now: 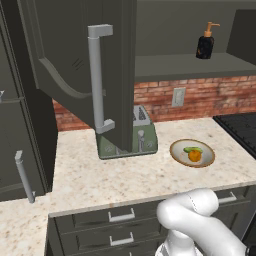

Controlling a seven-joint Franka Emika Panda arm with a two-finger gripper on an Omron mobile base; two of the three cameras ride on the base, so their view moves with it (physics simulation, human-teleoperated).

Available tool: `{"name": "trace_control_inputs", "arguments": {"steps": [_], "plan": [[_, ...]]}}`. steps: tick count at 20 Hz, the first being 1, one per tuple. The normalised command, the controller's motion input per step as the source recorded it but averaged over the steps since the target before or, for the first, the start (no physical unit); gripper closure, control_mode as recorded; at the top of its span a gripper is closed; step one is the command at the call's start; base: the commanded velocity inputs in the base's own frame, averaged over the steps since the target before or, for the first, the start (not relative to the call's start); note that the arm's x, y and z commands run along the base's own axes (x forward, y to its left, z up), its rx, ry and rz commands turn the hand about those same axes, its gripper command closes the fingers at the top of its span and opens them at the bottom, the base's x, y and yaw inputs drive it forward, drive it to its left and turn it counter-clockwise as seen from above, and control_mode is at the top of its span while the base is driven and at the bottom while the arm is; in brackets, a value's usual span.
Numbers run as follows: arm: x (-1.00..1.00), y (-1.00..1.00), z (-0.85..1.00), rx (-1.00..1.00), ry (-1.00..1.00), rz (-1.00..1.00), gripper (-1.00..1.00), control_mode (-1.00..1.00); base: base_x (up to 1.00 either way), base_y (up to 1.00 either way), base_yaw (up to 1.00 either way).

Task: Open the cabinet. Pick the mango and orange from the cabinet and place them into the bowl. Then close the cabinet.

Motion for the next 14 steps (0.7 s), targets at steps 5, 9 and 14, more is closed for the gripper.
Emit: {"name": "trace_control_inputs", "arguments": {"steps": [5, 9, 14], "plan": [[0.21, 0.0, 0.0, 0.09, 0.0, 0.01, -1.0, -1.0, 0.0, 0.0, 0.0], [0.14, 0.0, 0.0, 0.06, -0.01, 0.01, -1.0, -1.0, 0.0, 0.0, 0.0], [0.1, 0.02, 0.0, 0.03, -0.06, 0.01, -1.0, -1.0, 0.0, 0.0, 0.0]]}}
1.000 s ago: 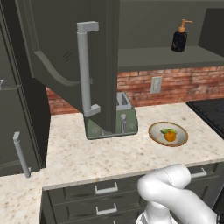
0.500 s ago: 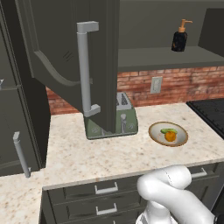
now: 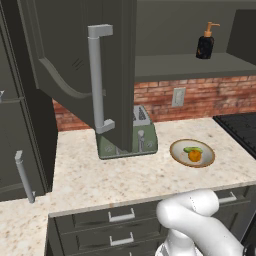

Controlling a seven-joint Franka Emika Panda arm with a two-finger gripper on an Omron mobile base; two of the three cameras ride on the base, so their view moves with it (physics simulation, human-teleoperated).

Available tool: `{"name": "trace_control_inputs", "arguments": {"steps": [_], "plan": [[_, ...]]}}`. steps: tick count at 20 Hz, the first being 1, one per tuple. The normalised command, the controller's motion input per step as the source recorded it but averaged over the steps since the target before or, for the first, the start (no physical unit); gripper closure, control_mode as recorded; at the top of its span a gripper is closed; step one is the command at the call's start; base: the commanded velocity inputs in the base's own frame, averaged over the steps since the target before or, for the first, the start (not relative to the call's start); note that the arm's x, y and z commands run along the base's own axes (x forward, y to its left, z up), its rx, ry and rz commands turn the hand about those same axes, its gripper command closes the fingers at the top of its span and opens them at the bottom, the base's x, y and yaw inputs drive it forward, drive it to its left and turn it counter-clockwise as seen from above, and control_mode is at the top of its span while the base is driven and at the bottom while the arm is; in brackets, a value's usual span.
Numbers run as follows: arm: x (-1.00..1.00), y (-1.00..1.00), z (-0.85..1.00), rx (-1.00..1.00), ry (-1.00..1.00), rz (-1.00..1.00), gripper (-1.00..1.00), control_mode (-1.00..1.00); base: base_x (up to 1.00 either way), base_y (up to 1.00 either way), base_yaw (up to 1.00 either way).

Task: Open the cabinet. Pick the mango and orange from the cabinet and place them into the bowl. Then close the cabinet.

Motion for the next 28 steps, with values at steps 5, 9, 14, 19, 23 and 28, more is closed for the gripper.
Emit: {"name": "trace_control_inputs", "arguments": {"steps": [5, 9, 14, 19, 23, 28], "plan": [[0.13, 0.06, 0.0, 0.02, -0.09, 0.01, -1.0, -1.0, 0.0, 0.0, 0.0], [0.17, 0.15, 0.0, 0.02, -0.08, 0.02, -1.0, -1.0, 0.0, 0.0, 0.0], [0.17, 0.21, 0.0, 0.01, -0.03, 0.01, -1.0, -1.0, 0.0, 0.0, 0.0], [0.21, 0.23, 0.0, 0.01, 0.0, 0.0, -1.0, -1.0, 0.0, 0.0, 0.0], [0.22, 0.2, 0.0, 0.01, 0.0, 0.0, -1.0, -1.0, 0.0, 0.0, 0.0], [0.23, 0.15, 0.0, 0.01, -0.03, 0.01, -1.0, -1.0, 0.0, 0.0, 0.0]]}}
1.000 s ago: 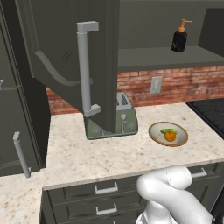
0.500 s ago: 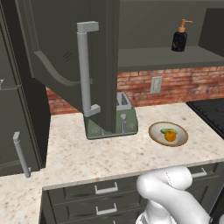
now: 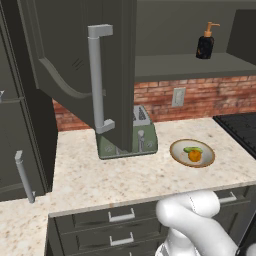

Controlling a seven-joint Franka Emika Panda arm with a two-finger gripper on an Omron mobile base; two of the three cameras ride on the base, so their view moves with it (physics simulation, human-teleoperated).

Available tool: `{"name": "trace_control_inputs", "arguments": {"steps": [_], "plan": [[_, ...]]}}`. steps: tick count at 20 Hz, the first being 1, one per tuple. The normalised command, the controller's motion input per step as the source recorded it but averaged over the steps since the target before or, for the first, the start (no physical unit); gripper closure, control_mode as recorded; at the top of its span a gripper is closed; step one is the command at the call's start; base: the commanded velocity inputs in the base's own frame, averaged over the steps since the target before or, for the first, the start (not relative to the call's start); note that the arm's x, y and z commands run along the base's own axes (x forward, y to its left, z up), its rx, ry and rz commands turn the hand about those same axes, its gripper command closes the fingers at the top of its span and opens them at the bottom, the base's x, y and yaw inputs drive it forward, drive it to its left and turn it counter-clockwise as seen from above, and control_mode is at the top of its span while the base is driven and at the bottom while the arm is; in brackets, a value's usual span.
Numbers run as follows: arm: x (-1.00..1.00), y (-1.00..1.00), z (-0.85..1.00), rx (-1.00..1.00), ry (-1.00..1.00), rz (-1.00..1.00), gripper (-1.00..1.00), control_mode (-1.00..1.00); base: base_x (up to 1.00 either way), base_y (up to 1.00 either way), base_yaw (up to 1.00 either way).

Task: Open the cabinet. Pick the mango and orange from the cabinet and place them into the bowl. Then close the cabinet.

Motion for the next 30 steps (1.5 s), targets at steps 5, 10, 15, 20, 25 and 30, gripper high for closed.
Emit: {"name": "trace_control_inputs", "arguments": {"steps": [5, 10, 15, 20, 25, 30], "plan": [[0.29, 0.16, 0.0, 0.0, -0.07, 0.02, -1.0, -1.0, 0.0, 0.0, 0.0], [0.28, 0.1, 0.01, 0.01, -0.07, 0.02, -1.0, -1.0, 0.0, 0.0, 0.0], [0.36, 0.07, 0.04, 0.02, -0.07, 0.02, -1.0, -1.0, 0.0, 0.0, 0.0], [0.34, 0.0, 0.15, 0.02, -0.07, 0.03, -1.0, -1.0, 0.0, 0.0, 0.0], [0.39, 0.0, 0.2, 0.02, -0.06, 0.04, -1.0, -1.0, 0.0, 0.0, 0.0], [0.42, 0.0, 0.19, 0.03, -0.01, 0.03, -1.0, -1.0, 0.0, 0.0, 0.0]]}}
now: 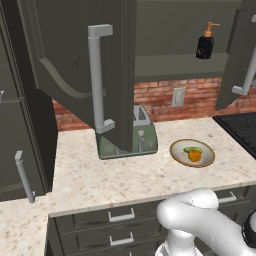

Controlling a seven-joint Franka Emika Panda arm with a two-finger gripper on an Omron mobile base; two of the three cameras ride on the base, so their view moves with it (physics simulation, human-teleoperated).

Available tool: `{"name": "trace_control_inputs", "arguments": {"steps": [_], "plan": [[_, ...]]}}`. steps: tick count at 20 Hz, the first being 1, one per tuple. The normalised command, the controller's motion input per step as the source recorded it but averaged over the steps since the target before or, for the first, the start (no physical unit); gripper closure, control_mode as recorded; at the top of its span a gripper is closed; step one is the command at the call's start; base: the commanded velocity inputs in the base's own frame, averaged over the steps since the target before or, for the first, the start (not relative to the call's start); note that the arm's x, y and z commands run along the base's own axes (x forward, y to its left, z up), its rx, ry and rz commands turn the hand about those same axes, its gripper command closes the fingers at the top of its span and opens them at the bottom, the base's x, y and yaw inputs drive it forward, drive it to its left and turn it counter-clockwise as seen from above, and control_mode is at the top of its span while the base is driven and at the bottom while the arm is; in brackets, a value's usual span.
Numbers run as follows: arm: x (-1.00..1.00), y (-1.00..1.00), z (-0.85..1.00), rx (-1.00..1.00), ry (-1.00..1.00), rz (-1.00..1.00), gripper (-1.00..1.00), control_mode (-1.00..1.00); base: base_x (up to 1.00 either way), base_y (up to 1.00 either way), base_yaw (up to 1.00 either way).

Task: Open the cabinet. Pick the mango and orange from the cabinet and place them into the bowl. Then close the cabinet.

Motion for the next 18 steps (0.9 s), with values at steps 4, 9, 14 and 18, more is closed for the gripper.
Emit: {"name": "trace_control_inputs", "arguments": {"steps": [4, 9, 14, 18], "plan": [[0.43, 0.0, 0.22, 0.02, 0.01, 0.02, -1.0, -1.0, 0.0, 0.0, 0.0], [0.26, 0.0, 0.3, 0.0, 0.11, 0.0, -1.0, -1.0, 0.0, 0.0, 0.0], [0.21, 0.01, 0.26, 0.0, 0.2, 0.0, -1.0, -1.0, 0.0, 0.0, 0.0], [0.22, 0.04, 0.27, 0.0, 0.25, -0.01, -1.0, -1.0, 0.0, 0.0, 0.0]]}}
